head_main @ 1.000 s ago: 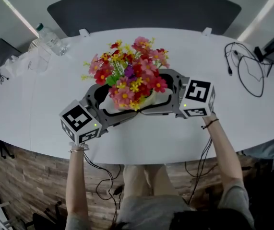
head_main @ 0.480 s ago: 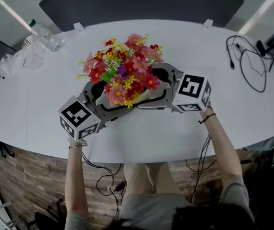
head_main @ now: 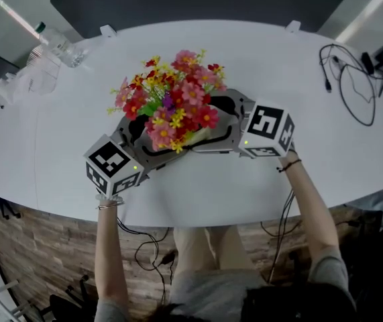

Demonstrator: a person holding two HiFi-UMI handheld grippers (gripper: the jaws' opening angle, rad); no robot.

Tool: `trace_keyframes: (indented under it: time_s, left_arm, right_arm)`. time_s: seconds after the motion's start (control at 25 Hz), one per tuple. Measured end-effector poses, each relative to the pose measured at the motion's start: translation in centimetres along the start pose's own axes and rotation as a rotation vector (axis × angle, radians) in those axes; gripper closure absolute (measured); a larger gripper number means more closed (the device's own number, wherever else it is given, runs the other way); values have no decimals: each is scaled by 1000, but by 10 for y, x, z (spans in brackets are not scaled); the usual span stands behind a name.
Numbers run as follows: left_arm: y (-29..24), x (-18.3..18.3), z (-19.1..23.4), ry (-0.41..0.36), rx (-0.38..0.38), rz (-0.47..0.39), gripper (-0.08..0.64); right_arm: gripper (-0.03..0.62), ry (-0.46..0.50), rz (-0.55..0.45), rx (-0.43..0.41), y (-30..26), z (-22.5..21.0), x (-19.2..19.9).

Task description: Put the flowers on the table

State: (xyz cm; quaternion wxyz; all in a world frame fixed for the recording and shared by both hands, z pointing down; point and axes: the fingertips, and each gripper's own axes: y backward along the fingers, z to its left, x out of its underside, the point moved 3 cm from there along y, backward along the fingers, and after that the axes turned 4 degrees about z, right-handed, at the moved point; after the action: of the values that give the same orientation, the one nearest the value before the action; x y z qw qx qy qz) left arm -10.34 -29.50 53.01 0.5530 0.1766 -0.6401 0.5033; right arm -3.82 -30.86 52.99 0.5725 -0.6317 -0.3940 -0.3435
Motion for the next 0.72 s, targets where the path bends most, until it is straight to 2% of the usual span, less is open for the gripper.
trace_keyframes:
  time_s: [0.44,0.72]
  left_arm:
    - [-3,10,2,13,-12,28,104]
    - [-3,11,0,-14,-37,34,104]
  right_arm:
    - [147,-8,16,0,-7,-1,8]
    - [147,12,36,12,-7,0,11]
